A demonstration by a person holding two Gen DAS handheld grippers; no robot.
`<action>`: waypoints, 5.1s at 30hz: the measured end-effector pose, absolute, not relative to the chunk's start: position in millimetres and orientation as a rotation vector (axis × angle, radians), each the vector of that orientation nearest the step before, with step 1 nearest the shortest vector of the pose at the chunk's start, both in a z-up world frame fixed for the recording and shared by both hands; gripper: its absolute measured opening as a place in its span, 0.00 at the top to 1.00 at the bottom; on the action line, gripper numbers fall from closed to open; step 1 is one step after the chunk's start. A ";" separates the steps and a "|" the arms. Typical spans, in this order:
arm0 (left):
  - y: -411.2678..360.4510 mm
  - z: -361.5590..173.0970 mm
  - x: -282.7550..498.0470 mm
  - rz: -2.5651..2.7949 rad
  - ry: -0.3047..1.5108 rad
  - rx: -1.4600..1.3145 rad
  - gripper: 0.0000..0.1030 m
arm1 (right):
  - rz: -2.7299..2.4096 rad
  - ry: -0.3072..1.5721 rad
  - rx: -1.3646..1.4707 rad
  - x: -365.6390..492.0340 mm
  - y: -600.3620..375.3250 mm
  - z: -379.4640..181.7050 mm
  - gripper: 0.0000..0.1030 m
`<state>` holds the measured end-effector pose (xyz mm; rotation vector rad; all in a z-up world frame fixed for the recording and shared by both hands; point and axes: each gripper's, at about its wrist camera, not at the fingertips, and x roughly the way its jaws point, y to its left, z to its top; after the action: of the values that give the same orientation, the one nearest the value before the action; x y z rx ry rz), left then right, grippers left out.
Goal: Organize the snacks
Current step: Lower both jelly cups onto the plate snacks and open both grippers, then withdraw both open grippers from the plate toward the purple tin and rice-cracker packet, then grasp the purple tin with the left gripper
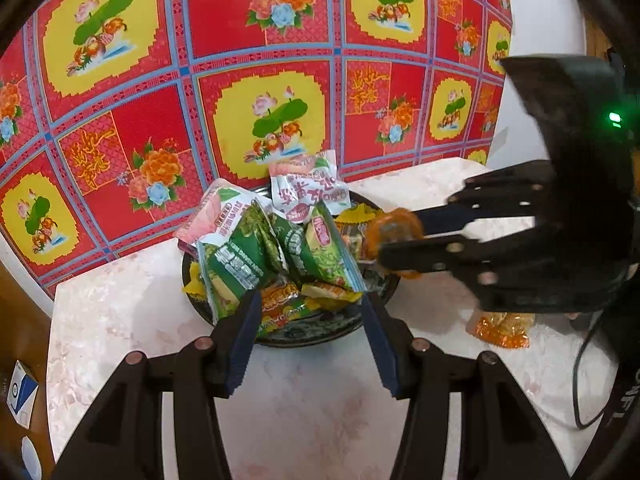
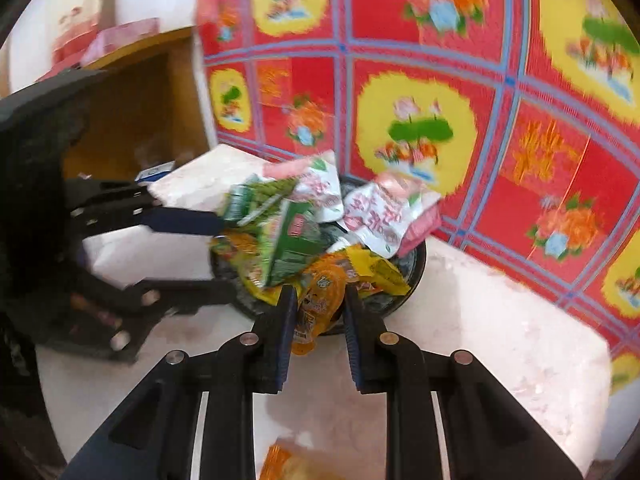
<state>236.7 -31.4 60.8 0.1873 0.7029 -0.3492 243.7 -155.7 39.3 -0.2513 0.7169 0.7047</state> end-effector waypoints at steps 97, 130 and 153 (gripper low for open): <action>-13.5 87.7 147.4 -0.221 0.680 0.104 0.33 | 0.485 0.553 -0.270 118.5 -147.6 71.1 0.55; 17.1 21.3 57.6 -0.241 0.695 0.015 0.31 | 0.327 0.611 -0.075 52.5 -189.9 -5.4 0.55; -17.3 40.3 116.2 -0.218 0.735 0.102 0.37 | 0.314 0.639 -0.111 58.5 -191.9 -11.4 0.35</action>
<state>116.2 -17.3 40.3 0.1021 0.7346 -0.2179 58.5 -191.9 -11.4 -0.1113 0.6390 0.3137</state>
